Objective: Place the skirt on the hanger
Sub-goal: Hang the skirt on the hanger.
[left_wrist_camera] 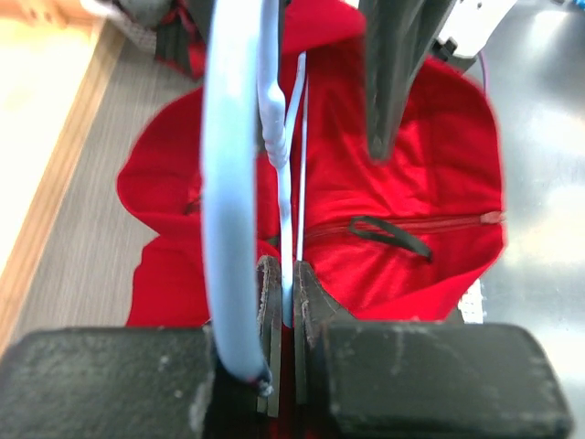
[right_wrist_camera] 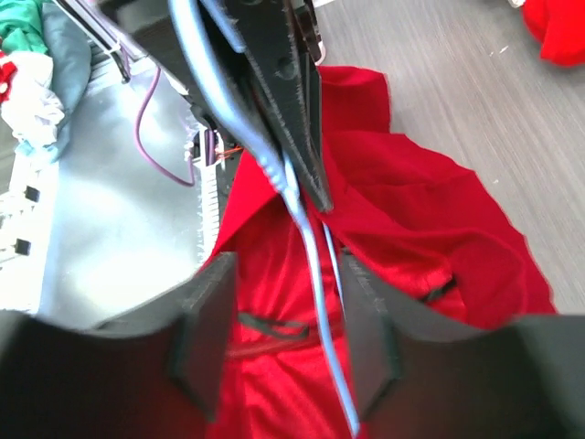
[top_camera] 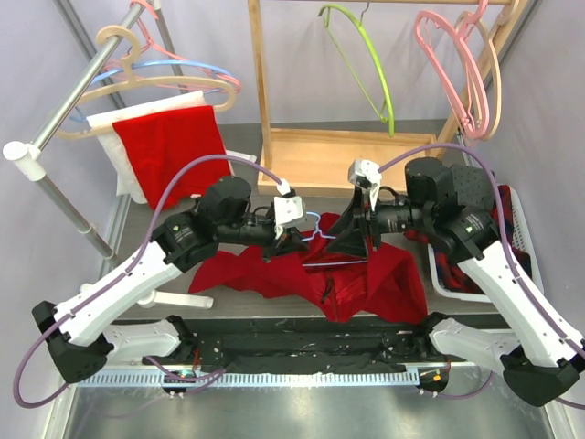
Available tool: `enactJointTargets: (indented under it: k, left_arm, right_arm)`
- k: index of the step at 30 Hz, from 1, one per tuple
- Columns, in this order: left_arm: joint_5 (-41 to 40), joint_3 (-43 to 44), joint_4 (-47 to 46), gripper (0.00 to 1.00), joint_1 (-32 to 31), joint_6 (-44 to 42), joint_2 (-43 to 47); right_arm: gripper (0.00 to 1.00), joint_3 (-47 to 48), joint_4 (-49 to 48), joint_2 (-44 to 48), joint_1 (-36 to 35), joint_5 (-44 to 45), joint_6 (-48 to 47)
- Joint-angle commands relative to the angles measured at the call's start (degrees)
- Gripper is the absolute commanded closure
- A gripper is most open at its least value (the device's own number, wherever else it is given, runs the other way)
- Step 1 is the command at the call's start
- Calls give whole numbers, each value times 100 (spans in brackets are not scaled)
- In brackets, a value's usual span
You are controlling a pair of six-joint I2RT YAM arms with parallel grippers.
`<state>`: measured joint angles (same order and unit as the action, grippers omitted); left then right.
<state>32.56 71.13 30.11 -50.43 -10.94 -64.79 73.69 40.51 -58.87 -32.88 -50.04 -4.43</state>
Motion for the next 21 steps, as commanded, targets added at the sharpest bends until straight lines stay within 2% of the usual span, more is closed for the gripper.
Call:
enactJointTargets:
  k: [1,8,15,18,19,21]
  left_arm:
    - [-100,278,310,100,43,4,449]
    - [-381,120,434,100,43,109,1161]
    - [-391,59,470,100,43,171,1505]
    - [-364,23,391,100,43,215,1566]
    - [-373,6,338,100,43,215,1584]
    - [-399,-3,294,100,43,250,1584]
  right_arm:
    - [42,-91,-325,253,-16,12,-348]
    - [39,-250,-237,376,-16,363,-542]
    - [39,-452,-122,456,-16,-146,-700]
    - [48,-443,-114,307,-16,-251,-683]
    - [55,-435,-114,228,-8,-287,-674]
    - [63,-417,-114,157,-16,-427,-665]
